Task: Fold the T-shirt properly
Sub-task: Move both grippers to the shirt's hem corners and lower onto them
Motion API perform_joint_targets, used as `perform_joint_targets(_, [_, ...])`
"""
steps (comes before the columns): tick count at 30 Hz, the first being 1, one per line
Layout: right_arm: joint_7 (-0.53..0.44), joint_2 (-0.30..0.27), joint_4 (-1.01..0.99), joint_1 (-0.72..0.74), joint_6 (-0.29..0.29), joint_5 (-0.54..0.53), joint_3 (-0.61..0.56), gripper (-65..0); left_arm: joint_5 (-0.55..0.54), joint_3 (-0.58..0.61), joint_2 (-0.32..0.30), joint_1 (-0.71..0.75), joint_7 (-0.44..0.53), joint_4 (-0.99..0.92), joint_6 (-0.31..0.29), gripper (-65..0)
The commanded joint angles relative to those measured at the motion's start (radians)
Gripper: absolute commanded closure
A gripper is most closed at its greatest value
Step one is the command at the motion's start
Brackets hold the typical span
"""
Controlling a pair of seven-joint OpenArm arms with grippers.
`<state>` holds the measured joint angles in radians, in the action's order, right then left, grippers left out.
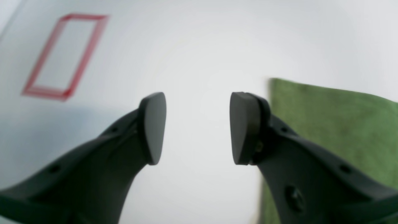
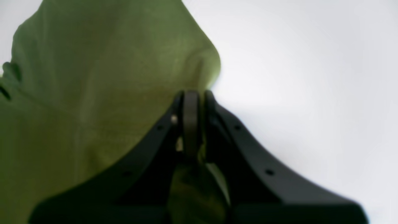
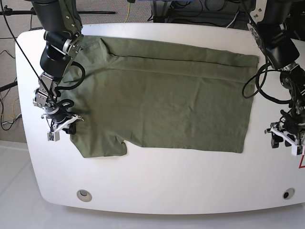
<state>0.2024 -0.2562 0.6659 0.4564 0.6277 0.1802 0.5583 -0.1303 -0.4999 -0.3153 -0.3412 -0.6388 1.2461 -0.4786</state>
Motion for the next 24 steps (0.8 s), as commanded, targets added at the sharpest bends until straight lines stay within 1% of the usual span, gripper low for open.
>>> perform_joint_targets(1, [0.064, 0.008, -0.002, 0.005, 0.005, 0.041, -0.005, 0.0, -0.012, 0.027, -0.022, -0.051, 0.029, -0.029, 0.004, -30.7])
perform_joint_targets(3, [0.064, 0.008, -0.002, 0.005, 0.005, 0.041, -0.005, 0.0, -0.012, 0.048, -0.02, -0.065, 0.041, -0.061, 0.002, -31.0])
perform_joint_targets(5, [0.064, 0.008, -0.002, 0.005, 0.005, 0.041, -0.005, 0.0, -0.012, 0.065, -0.018, -0.075, 0.053, -0.095, 0.002, -32.7])
perform_joint_targets(7, [0.065, 0.008, -0.002, 0.005, 0.005, 0.041, -0.005, 0.0, -0.012, 0.08, -0.011, -0.091, 0.08, -0.142, 0.002, -36.8])
perform_joint_targets(8, [0.065, 0.008, -0.002, 0.005, 0.005, 0.041, -0.005, 0.0, -0.012, 0.082, -0.006, -0.092, 0.087, -0.153, 0.002, -37.9])
perform_joint_targets(9, [0.065, 0.008, -0.002, 0.005, 0.005, 0.04, -0.005, 0.0, -0.012, 0.082, 0.002, -0.1, 0.113, -0.185, 0.002, -40.9])
perform_joint_targets(12, [0.065, 0.008, -0.002, 0.003, 0.005, 0.04, -0.005, 0.0, -0.012, 0.082, 0.008, -0.109, 0.169, -0.248, 0.002, -46.7])
perform_joint_targets(16, [0.065, 0.008, -0.002, 0.002, 0.005, 0.04, -0.005, 0.0, -0.012, 0.083, 0.009, -0.112, 0.239, -0.332, 0.002, -52.3])
perform_joint_targets(19, [0.065, 0.008, -0.002, -0.011, 0.005, 0.037, -0.005, 0.0, -0.01, 0.088, 0.009, -0.131, 0.282, -0.389, 0.002, -52.5])
perform_joint_targets(24, [0.065, 0.008, -0.002, -0.018, 0.005, 0.034, -0.005, 0.0, -0.01, 0.132, 0.009, -0.158, 0.337, -0.506, 0.002, -52.5])
